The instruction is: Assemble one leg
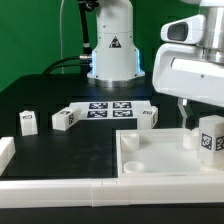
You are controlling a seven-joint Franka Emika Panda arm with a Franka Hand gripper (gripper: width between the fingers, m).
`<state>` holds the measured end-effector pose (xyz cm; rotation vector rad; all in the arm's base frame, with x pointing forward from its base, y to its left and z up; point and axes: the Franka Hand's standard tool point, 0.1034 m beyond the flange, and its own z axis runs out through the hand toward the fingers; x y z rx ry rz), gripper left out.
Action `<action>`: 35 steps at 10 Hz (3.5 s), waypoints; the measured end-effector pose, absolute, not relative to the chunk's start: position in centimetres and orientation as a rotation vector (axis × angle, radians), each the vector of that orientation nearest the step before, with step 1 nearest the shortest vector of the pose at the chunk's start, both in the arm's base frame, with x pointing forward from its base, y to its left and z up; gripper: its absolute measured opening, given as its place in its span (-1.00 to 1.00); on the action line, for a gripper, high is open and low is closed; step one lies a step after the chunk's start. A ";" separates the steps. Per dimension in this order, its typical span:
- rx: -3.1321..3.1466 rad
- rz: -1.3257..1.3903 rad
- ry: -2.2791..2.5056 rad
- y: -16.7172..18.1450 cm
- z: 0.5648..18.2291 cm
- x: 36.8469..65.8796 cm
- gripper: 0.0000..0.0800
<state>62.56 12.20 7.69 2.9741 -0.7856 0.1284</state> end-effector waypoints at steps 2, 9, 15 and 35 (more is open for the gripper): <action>3.041 0.112 -0.391 12.2 7.7 62.5 0.62; 3.019 0.076 0.415 13.4 7.6 62.2 0.62; 3.018 0.074 0.409 13.1 7.6 62.3 -0.27; 2.805 0.209 -1.261 12.5 7.8 62.5 0.60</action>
Offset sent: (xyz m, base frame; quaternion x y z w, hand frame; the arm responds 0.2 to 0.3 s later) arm -0.0052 0.0089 -0.0010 0.0094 -0.0234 -0.2981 0.9542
